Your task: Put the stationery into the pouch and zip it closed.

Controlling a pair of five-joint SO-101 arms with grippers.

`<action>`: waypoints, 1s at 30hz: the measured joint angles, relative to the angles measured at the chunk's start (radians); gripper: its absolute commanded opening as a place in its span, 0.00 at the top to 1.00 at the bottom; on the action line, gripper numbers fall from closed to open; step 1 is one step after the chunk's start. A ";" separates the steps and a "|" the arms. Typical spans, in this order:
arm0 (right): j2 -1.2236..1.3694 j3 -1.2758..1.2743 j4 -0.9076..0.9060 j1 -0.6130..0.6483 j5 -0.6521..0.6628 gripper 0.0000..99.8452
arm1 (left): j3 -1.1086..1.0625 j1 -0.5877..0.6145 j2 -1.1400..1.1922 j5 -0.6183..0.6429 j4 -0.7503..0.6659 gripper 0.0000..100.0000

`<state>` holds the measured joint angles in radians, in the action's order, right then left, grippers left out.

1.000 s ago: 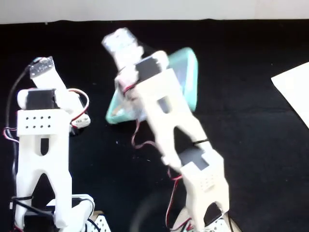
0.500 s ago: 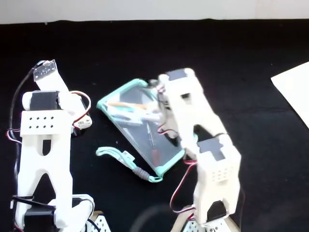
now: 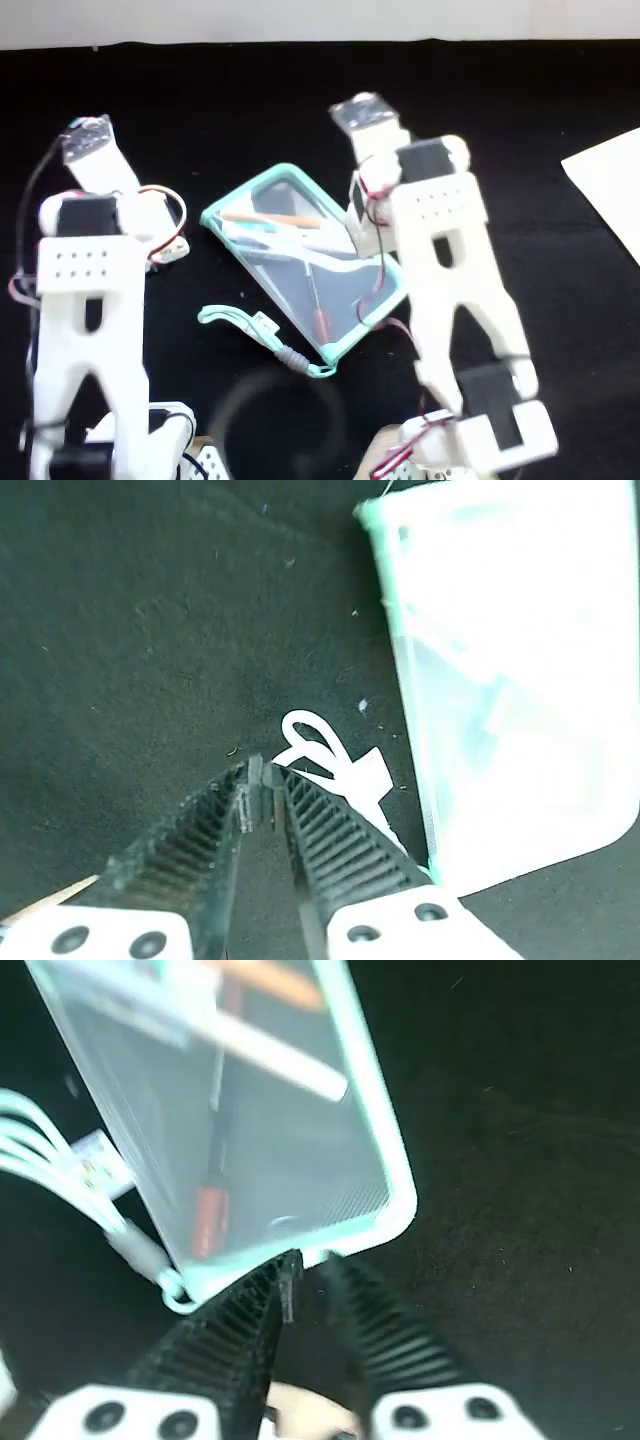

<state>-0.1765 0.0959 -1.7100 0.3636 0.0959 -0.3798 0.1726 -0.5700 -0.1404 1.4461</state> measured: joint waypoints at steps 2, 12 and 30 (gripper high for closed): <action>-0.089 0.000 0.000 0.000 -0.052 0.99 | 0.003 0.000 -0.107 -0.048 0.032 0.99; -0.680 -0.157 -0.015 0.000 -0.130 0.99 | 0.052 0.095 -0.687 -0.305 0.226 0.99; -1.629 -1.295 0.569 -0.028 -0.130 0.99 | -0.858 0.147 -1.163 -0.353 -0.528 0.99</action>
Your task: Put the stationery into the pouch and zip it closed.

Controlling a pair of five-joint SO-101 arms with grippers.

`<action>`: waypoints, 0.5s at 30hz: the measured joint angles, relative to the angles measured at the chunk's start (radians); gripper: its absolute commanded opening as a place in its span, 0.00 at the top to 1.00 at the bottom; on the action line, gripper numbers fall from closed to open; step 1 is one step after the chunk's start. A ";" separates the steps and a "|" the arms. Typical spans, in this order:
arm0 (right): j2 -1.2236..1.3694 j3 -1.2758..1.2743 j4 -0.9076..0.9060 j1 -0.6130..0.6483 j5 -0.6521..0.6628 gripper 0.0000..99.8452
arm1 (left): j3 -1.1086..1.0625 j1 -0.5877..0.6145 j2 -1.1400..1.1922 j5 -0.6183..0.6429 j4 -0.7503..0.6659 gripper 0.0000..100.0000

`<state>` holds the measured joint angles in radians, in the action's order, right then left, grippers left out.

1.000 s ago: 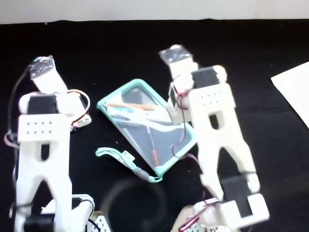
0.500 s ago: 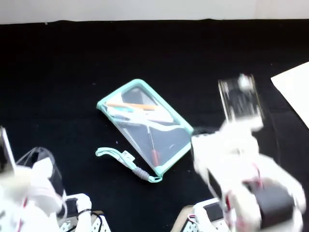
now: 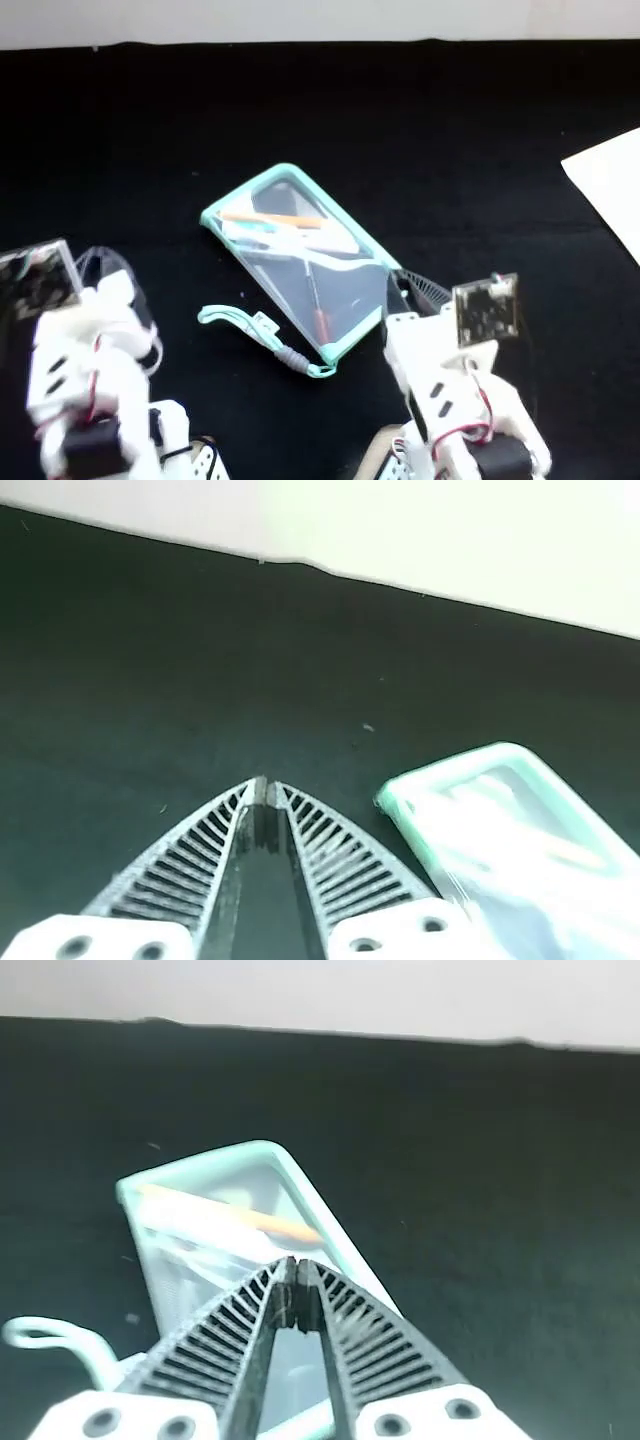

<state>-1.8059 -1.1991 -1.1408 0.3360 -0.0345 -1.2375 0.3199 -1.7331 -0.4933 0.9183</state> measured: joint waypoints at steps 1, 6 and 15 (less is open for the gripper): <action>-0.002 -0.037 0.028 -0.009 0.000 0.99 | -0.091 0.000 -0.017 0.000 -0.072 0.99; 0.000 -0.262 0.120 -0.109 0.000 0.99 | -0.427 0.018 -0.064 0.000 -0.229 0.99; 0.005 -0.476 0.135 -0.213 0.000 0.99 | -0.446 0.192 -0.060 0.000 0.118 0.99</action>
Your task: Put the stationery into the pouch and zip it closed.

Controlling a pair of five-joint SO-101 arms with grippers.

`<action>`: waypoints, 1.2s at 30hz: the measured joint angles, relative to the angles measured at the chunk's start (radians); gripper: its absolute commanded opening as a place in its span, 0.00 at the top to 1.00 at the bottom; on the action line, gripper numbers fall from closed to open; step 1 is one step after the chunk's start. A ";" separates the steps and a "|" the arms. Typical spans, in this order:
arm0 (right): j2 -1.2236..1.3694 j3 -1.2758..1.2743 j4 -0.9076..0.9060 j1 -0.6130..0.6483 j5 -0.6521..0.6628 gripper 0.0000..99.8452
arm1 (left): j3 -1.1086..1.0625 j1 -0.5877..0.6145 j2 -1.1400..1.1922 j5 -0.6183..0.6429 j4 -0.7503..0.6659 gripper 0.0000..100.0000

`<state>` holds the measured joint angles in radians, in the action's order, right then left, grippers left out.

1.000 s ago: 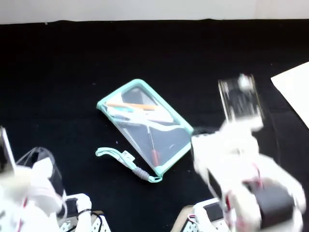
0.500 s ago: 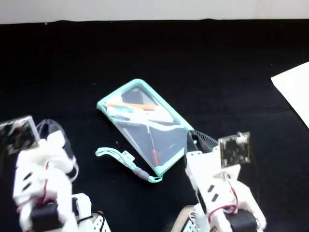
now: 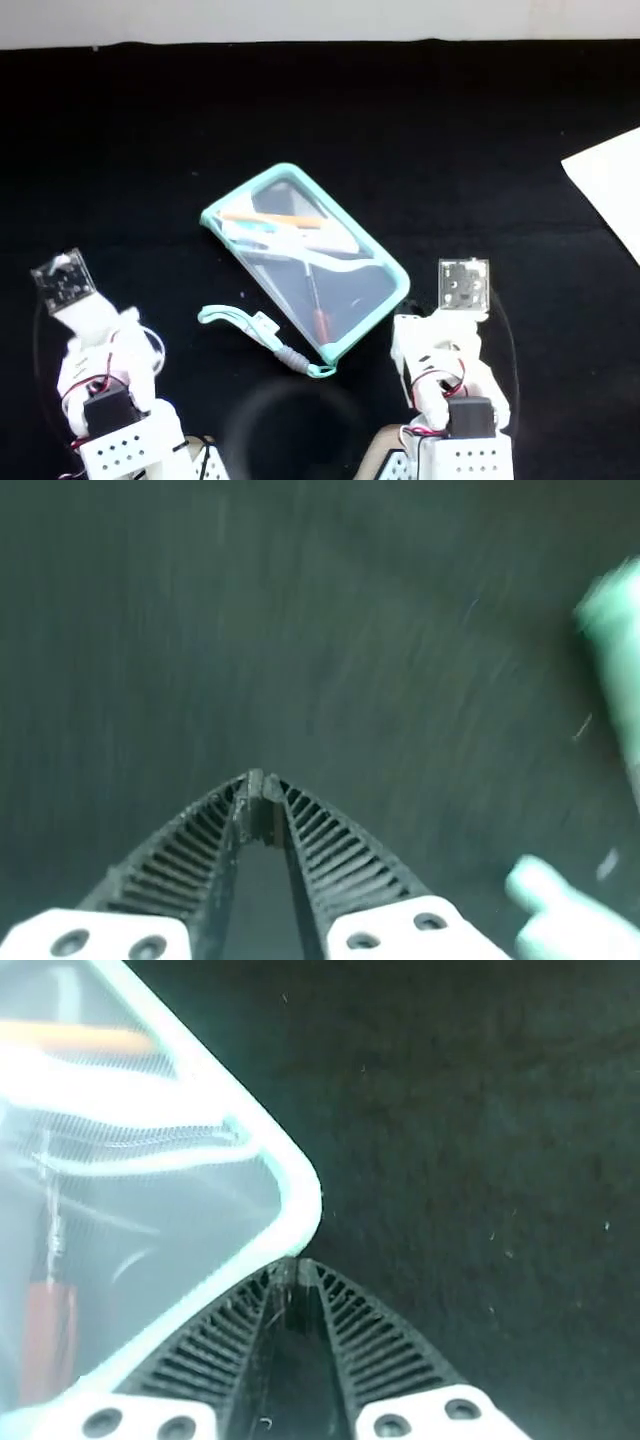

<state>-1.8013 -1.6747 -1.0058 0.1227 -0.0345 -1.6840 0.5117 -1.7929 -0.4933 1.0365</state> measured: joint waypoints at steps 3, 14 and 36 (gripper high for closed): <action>0.000 -0.002 -0.089 0.000 0.000 0.99 | 0.000 0.011 0.000 0.043 0.163 0.99; 0.000 -0.002 -0.227 -0.035 0.000 0.99 | 0.000 0.017 -0.002 0.242 0.278 0.99; 0.000 -0.002 -0.227 -0.032 0.000 0.99 | 0.000 0.017 -0.002 0.245 0.278 0.99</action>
